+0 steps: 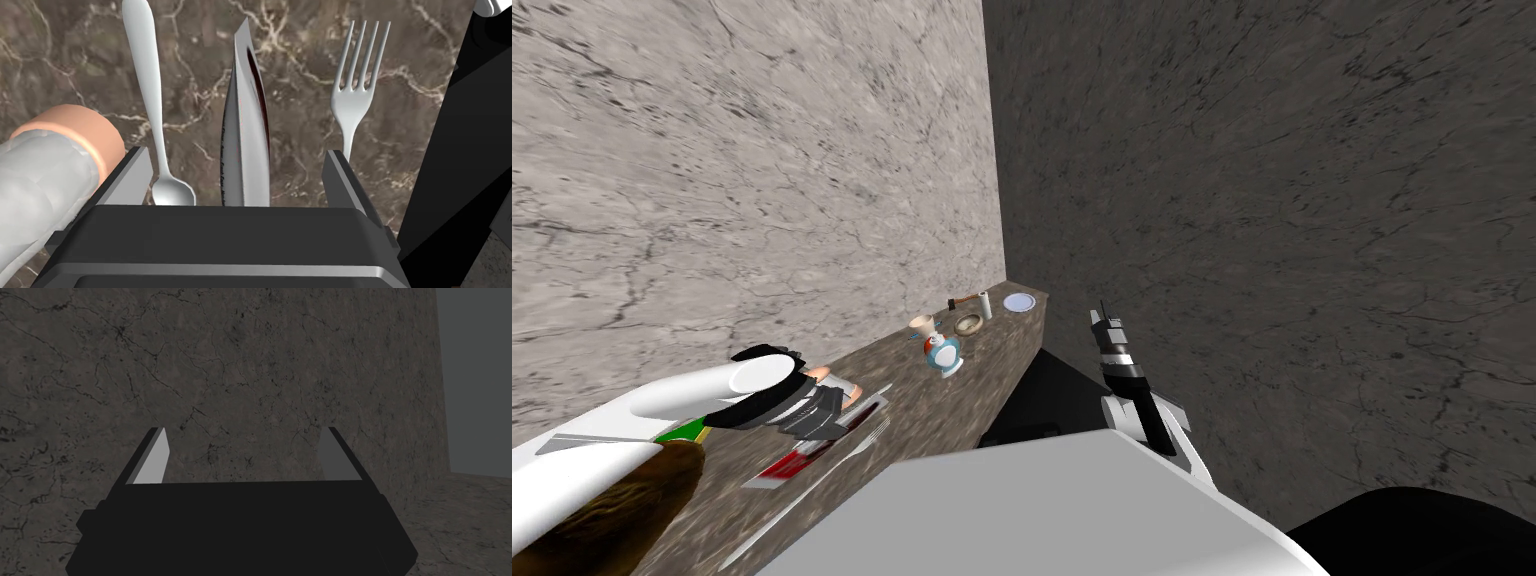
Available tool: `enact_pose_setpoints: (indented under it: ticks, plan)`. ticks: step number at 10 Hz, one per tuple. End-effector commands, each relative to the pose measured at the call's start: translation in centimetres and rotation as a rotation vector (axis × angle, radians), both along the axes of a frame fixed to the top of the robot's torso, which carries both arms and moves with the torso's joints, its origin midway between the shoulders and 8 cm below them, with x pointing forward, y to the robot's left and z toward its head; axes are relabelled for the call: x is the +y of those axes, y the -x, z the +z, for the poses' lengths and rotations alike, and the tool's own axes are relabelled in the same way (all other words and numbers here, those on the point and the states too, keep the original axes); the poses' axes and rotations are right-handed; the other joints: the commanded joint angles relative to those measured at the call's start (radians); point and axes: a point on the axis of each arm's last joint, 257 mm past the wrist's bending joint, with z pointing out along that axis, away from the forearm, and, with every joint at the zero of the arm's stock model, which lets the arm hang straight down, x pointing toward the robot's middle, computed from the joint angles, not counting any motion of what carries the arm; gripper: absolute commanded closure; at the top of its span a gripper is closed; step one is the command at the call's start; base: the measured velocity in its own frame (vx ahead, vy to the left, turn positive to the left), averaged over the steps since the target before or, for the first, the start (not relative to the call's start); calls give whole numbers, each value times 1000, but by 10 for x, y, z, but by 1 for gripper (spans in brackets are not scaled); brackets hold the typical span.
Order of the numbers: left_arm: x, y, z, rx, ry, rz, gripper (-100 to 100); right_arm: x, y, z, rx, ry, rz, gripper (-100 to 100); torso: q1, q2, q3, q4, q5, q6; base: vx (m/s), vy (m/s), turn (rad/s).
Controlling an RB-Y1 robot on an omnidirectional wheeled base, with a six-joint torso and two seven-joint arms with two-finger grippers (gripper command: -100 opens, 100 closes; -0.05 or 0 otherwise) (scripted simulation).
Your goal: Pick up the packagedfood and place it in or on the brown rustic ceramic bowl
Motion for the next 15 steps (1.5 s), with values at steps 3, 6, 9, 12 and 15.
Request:
enact_pose_setpoints:
  ticks: [3,6,9,12,15]
  plan:
    - [4,13,-1,50,11,30,-100,0,0,0,0,0,0,0,0,0,0,0,0,0,7,16,-32]
    - [6,19,-24,56,13,41,-100,0,0,0,0,0,0,0,-1,0,0,0,0,0,5,-3,-37]
    - [7,18,-18,56,13,39,100,0,0,0,0,0,0,0,-1,0,0,0,0,0,0,0,0]
    - [7,18,-18,57,14,39,100,0,0,0,0,0,0,0,0,-1,0,0,0,0,0,0,0]
    - [6,16,-12,54,13,35,100,0,0,0,0,0,0,0,0,0,0,0,-1,0,-2,3,29]
